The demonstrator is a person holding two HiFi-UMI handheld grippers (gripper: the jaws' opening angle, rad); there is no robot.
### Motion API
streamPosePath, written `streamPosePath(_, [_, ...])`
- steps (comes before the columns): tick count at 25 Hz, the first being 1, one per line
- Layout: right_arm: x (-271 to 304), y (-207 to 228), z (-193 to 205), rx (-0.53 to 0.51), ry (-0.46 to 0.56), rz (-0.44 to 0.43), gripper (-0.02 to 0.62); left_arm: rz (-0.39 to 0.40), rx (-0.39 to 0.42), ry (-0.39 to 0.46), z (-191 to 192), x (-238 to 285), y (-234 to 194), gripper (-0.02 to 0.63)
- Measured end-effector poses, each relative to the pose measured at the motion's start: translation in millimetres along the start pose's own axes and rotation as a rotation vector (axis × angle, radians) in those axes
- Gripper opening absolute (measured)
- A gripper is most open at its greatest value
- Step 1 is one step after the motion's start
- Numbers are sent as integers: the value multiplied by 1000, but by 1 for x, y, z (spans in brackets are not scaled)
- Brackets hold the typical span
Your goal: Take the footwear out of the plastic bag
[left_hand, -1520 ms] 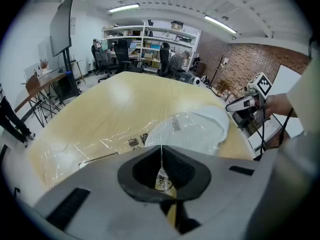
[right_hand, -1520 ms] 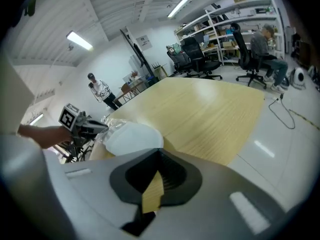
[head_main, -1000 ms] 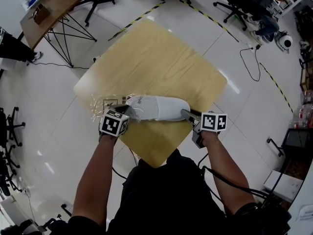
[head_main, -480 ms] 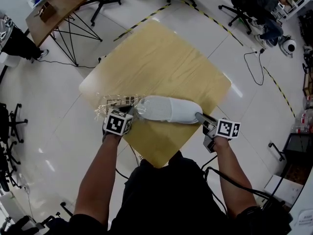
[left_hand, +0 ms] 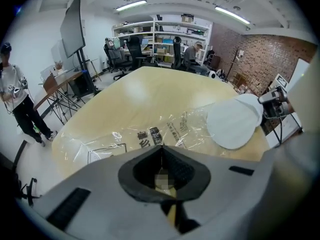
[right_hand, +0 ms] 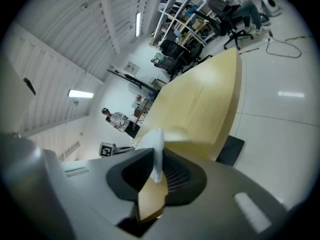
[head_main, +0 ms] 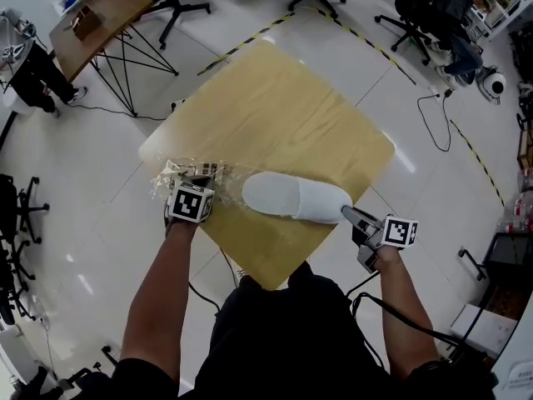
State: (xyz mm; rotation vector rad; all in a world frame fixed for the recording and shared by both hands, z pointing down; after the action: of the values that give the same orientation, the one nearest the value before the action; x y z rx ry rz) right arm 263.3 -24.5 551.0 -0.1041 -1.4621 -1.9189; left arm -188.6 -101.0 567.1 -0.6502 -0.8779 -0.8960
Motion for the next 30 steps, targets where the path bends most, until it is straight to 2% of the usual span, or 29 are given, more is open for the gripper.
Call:
streamPosePath(5, [-3,-10,0,-3,12,-102,49,-111,-30,10,-2,-10,-24,9])
streamPosePath(10, [-2,-11,6,3,1,-122,48,-214,-92,46,-8,-17,-40,8])
streamPosePath(14, [-1,-19,13,11,-17,-145,48,-252,-139,74,-22,-20,-45,8])
streamPosePath(22, [26,-36,31,0,-74,-148,49,-126,-93,134,-70,4,7,8])
streamPosePath(26, [46,-42,37,-49,-127,-110,54,-51,-63,132,-86,21,38,8])
streamPosePath(30, [60,-48,45,-75,-169,-61,61,32,-67,116,-88,31,60,14])
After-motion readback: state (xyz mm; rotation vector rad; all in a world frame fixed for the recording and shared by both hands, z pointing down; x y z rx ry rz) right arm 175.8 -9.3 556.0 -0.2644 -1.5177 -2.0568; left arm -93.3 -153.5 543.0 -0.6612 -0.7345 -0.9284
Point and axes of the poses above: the fingertips, and each gripper's own axes: x forward along the fingers, y to its right, z out of its underside, the point moved 8 cm from there along -x, backward along the fingers, and after that the axes turned 3 degrees about z, right-handed, at the moved point
